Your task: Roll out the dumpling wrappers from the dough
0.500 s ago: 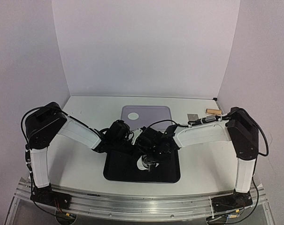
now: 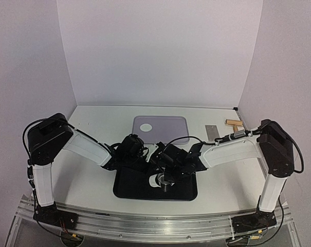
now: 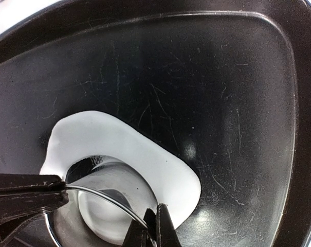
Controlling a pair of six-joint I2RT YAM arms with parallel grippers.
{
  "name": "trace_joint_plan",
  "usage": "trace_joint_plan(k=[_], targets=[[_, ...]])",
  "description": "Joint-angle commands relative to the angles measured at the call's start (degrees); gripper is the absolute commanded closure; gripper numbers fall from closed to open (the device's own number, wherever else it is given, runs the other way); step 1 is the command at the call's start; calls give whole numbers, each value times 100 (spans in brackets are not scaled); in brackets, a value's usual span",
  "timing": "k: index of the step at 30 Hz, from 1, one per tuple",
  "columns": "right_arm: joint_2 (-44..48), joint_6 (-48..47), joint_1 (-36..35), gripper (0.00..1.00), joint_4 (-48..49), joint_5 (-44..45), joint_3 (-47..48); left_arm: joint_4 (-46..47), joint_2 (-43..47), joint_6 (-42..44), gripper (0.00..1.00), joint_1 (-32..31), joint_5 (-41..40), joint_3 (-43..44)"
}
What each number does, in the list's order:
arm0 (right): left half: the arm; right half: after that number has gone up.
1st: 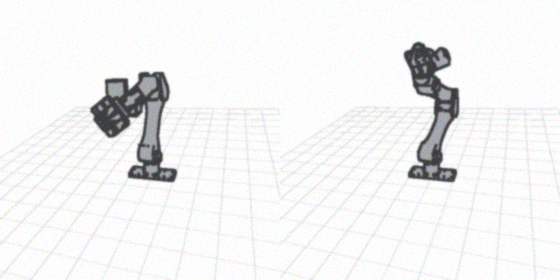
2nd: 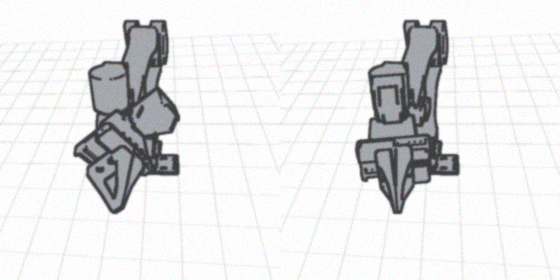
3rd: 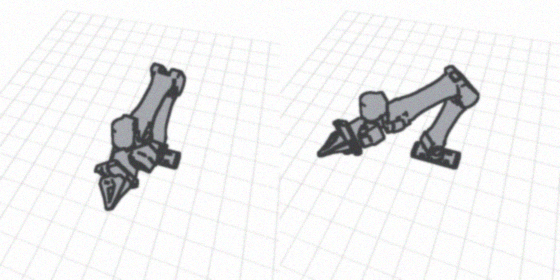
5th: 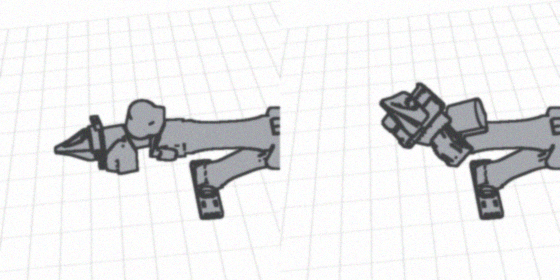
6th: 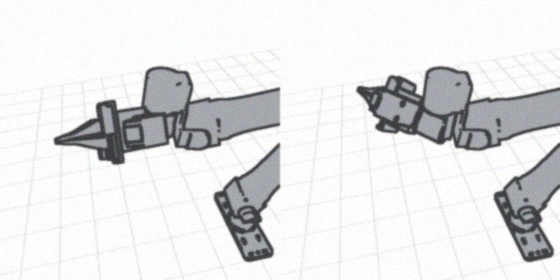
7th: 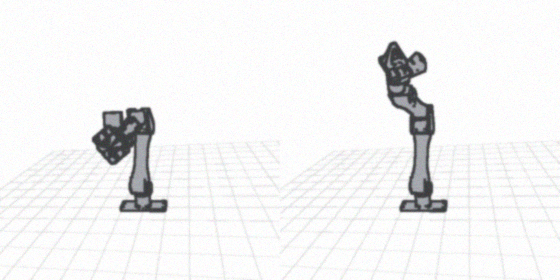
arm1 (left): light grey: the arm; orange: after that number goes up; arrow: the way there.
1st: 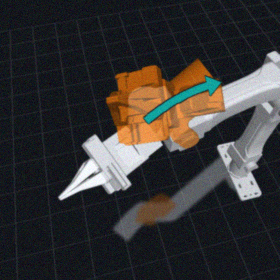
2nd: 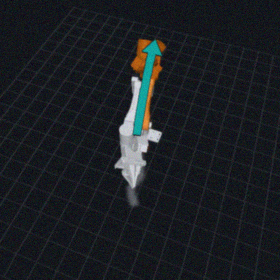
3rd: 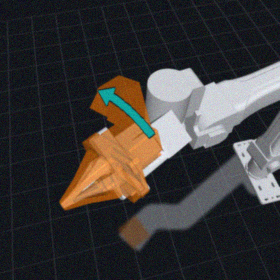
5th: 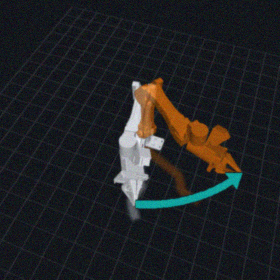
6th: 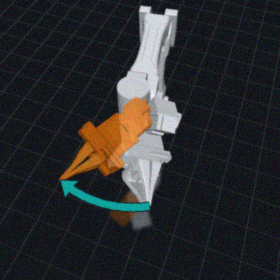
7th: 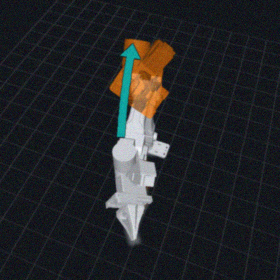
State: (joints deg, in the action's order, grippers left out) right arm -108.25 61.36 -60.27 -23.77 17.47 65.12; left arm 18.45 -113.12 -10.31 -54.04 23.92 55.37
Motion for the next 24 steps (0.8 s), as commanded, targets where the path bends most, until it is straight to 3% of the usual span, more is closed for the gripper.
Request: trace_joint_plan(k=[1, 7, 12, 24], targets=[[-537, 34, 183, 100, -1268, 458, -41, -2217, -405, 304, 100, -212, 205, -676], [-952, -482, 322, 100, -1278, 467, 688, -2288, -388, 175, 100, -104, -157, -630], [-1192, -561, 330, 100, -1262, 29, 938, -2874, -307, -79, 100, 43, -262, -454], [-553, -83, 267, 100, -1007, -748, -41, -3048, -411, -49, 100, -18, -151, -320]])
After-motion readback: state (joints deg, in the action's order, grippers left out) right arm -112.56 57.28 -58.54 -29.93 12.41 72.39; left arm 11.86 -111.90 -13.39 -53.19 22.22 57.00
